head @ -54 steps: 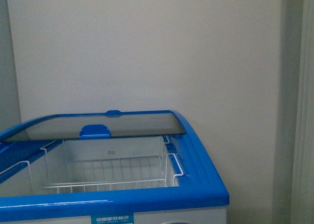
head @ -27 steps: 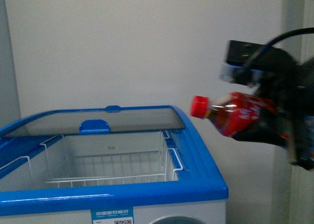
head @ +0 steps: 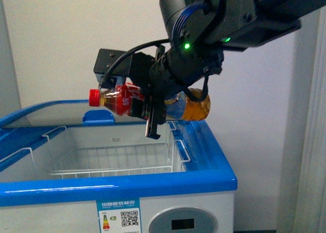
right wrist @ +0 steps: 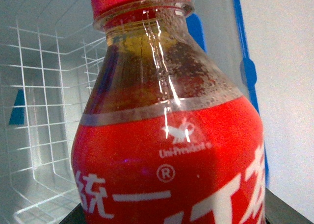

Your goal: Put drink in fridge

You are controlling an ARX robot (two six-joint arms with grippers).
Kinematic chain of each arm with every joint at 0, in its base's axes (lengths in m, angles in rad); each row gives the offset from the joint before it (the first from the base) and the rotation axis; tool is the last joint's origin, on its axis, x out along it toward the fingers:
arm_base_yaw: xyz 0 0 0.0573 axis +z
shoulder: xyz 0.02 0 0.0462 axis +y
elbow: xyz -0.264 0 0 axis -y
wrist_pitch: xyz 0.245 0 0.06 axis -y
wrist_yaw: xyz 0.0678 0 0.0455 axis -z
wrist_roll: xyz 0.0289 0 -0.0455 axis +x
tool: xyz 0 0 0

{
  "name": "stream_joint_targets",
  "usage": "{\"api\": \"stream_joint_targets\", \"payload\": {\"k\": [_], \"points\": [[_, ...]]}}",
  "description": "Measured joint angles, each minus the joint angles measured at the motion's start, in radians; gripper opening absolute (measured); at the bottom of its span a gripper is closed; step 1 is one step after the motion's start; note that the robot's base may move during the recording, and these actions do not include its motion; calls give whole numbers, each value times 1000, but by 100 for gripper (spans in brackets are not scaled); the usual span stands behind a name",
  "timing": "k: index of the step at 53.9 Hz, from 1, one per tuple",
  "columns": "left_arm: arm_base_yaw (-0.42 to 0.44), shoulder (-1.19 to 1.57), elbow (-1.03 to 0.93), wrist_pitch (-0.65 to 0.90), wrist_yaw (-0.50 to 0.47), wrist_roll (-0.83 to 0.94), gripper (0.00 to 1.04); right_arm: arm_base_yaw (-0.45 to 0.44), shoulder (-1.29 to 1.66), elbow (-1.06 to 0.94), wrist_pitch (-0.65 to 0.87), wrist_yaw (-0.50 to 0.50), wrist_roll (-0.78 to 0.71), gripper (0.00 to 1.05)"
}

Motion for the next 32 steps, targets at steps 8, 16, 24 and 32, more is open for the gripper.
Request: {"api": "stream_joint_targets", "payload": {"k": [8, 16, 24, 32], "points": [[0, 0, 0, 0, 0, 0, 3, 8, 92, -2, 161, 39, -9, 41], [0, 0, 0, 0, 0, 0, 3, 19, 172, 19, 266, 74, 0, 41], [0, 0, 0, 0, 0, 0, 3, 40, 224, 51, 264, 95, 38, 41], [0, 0, 0, 0, 0, 0, 3, 51, 262, 97, 262, 111, 58, 41]]}}
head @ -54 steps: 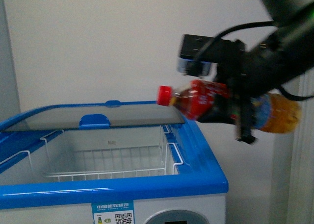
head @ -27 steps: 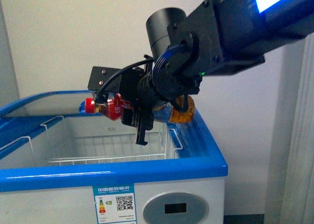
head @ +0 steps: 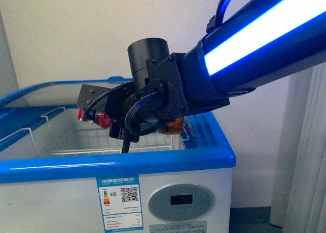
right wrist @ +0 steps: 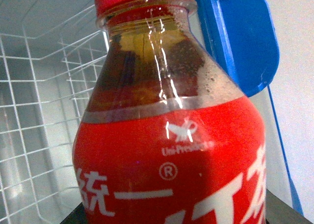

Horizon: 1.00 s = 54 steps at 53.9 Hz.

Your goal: Put drink in fridge

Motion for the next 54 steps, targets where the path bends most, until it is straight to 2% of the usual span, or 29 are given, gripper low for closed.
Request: {"api": "stream_joint_targets", "payload": {"k": [11, 25, 39, 54], "points": [[0, 0, 0, 0, 0, 0, 3, 10, 111, 102, 62, 63, -5, 41], [0, 0, 0, 0, 0, 0, 3, 8, 241, 240, 31, 98, -4, 41], [0, -1, 0, 0, 0, 0, 3, 12, 299, 313, -46, 81, 41, 41], [0, -1, 0, 0, 0, 0, 3, 14, 292, 291, -54, 69, 72, 79]]}}
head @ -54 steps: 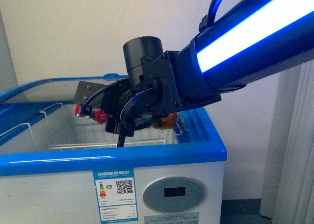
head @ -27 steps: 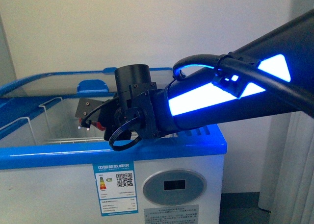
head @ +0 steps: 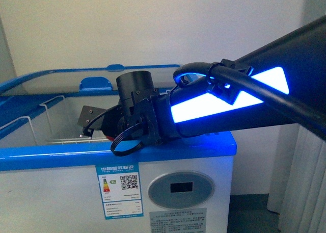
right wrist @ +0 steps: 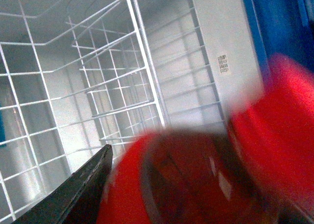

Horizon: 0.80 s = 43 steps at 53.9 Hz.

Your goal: Put drink in fridge

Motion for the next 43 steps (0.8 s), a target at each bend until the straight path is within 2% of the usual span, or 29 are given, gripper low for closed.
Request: {"api": "stream_joint_targets", "payload": {"k": [6, 16, 24, 33, 38, 43], "points": [[0, 0, 0, 0, 0, 0, 3, 1, -34, -37, 3, -11, 16, 99], [0, 0, 0, 0, 0, 0, 3, 10, -163, -90, -57, -66, 138, 97], [0, 0, 0, 0, 0, 0, 3, -5, -361, -200, -77, -153, 373, 97], [0, 0, 0, 0, 0, 0, 3, -52, -547, -344, -45, -204, 591, 97], [0, 0, 0, 0, 0, 0, 3, -90, -641, -439, -4, -207, 713, 97], [0, 0, 0, 0, 0, 0, 3, -143, -782, -581, 48, -165, 848, 97]]}}
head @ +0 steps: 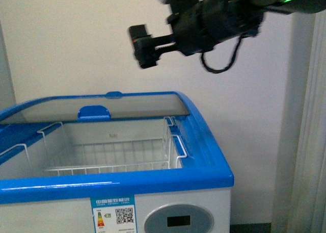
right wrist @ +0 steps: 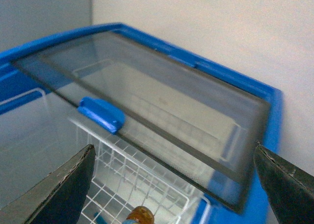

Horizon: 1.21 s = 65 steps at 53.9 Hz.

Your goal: Put drink in fridge

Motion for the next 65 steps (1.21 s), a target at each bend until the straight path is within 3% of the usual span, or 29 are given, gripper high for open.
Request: {"api": "stream_joint_targets", "payload": {"k": [11, 26, 43, 51, 65], "points": [[0, 0, 0, 0, 0, 0, 3, -134, -478, -444, 48, 59, 236, 97], [0, 0, 0, 0, 0, 0, 3, -302, -978, -871, -123, 95, 411, 97], [0, 0, 0, 0, 0, 0, 3, -287, -1508, -1210, -376, 192, 376, 96], [0, 0, 0, 0, 0, 0, 3, -378, -1630, -1371, -199, 141, 293, 75], [0, 0, 0, 0, 0, 0, 3, -386, -1747, -1583, -129, 133, 256, 22]]}}
